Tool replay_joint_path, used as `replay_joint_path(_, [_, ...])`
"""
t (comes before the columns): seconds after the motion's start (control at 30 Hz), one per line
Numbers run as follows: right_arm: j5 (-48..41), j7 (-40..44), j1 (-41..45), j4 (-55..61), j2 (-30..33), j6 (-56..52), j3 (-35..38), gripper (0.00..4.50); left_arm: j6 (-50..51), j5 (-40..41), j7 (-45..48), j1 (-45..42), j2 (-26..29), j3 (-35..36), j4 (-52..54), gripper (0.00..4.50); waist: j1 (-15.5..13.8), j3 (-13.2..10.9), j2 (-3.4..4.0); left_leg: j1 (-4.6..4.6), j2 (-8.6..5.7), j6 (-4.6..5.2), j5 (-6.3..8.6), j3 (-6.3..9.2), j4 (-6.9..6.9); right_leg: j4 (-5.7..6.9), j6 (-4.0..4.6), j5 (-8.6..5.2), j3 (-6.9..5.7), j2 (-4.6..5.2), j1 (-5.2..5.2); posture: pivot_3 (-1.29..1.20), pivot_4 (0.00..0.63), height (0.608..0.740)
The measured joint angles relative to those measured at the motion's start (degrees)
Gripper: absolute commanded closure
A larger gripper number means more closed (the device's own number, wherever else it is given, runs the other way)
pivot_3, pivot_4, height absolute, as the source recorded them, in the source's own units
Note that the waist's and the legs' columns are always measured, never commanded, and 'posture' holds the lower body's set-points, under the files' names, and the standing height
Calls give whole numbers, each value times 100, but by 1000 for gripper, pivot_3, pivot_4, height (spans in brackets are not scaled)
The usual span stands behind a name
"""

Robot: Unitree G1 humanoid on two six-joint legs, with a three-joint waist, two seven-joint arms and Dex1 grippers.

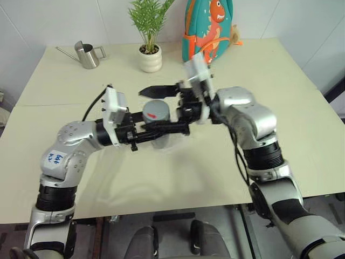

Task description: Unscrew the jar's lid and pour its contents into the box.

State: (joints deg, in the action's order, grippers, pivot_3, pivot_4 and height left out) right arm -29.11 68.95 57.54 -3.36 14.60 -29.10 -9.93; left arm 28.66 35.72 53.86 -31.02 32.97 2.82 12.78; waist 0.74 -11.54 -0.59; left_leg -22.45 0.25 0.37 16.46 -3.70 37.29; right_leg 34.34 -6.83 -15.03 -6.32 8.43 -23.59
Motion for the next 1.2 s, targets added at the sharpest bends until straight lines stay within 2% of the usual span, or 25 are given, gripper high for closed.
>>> replay_joint_path(0.33, [267, -450, 82, -327, -186, 188, -11, 13, -56, -70, -3, 27, 5, 0, -13, 2537, -34, 1, -1, 1, 0, 5, 3, -1, 10, 7, 0, 0, 2, 1, 0, 0, 150, 740])
replay_joint_path(0.57, [326, -284, 192, -738, -172, 567, -10, 13, -52, -84, -103, 40, 5, 16, -15, 2537, -34, 1, -1, 1, 0, 5, 4, -2, 9, 6, 0, 0, 2, 1, 0, 0, 150, 740])
replay_joint_path(0.9, [195, 314, 192, -997, 649, 823, 93, 13, 10, -140, -208, 166, 8, 105, -42, 2537, -50, 1, -1, 0, 0, 9, 5, -3, 10, 5, 0, 0, 3, 1, 1, 0, 150, 740])
replay_joint_path(1.03, [205, 265, 39, -1244, 1267, 725, 633, 13, 7, -92, -20, 281, 40, 134, 72, 2537, -84, 0, -3, -5, 2, 12, 8, -3, 12, -6, -2, 1, 1, 4, 2, 0, 150, 740])
replay_joint_path(1.2, [-141, 302, 10, -1074, 1201, 277, 796, 13, 7, -87, 47, 278, 52, 120, 81, 2537, 25, 0, -2, 5, 12, 9, 8, -11, 4, -3, -2, 2, 4, -4, 0, 0, 150, 740])
